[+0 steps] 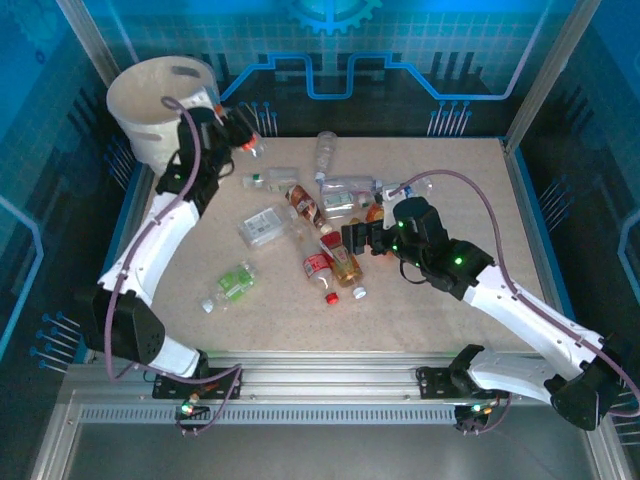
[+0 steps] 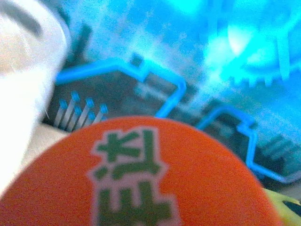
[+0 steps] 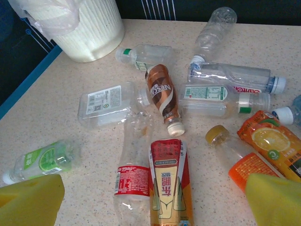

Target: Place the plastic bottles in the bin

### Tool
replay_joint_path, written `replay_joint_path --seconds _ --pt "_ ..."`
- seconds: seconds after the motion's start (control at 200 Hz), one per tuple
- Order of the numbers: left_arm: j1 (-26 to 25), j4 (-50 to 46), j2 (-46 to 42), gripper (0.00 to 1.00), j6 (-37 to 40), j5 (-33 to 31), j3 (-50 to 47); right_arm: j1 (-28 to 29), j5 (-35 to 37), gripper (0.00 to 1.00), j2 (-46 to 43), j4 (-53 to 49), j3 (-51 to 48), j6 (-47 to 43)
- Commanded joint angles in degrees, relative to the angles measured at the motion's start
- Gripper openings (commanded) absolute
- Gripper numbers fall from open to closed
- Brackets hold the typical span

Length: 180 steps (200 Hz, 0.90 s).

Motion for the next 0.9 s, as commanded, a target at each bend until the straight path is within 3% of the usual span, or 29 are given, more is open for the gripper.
replay_joint_path --seconds 0.0,0.235,0.485,0.755,0.84,0.895 --pt "2.99 2.25 3.67 0.47 7.99 -5.84 7.91 -1.2 0.86 1.0 -1.7 -0.34 0.19 0.92" --pt "7.14 3.28 15.12 0.48 16.3 -11.66 23.84 -2.06 -0.12 1.0 -2.69 0.89 0.24 1.18" --pt "9.78 -1.23 24.95 0.5 18.31 -11.33 35.7 -2.46 0.87 1.0 -4.51 -1.65 -0.15 2.13" --pt "14.21 -17.16 38.75 0.53 16.96 -4.7 56.48 -2.9 0.56 1.0 -5.68 -3.83 -0.28 2.14" --pt "15.98 -25.55 44.57 0.55 12.71 2.26 66.88 -2.98 0.26 1.0 -5.51 -4.42 -0.04 1.88" --pt "16.57 -28.28 46.58 0.54 11.05 3.44 69.45 -3.03 0.35 1.0 -5.25 -4.89 0.34 1.63"
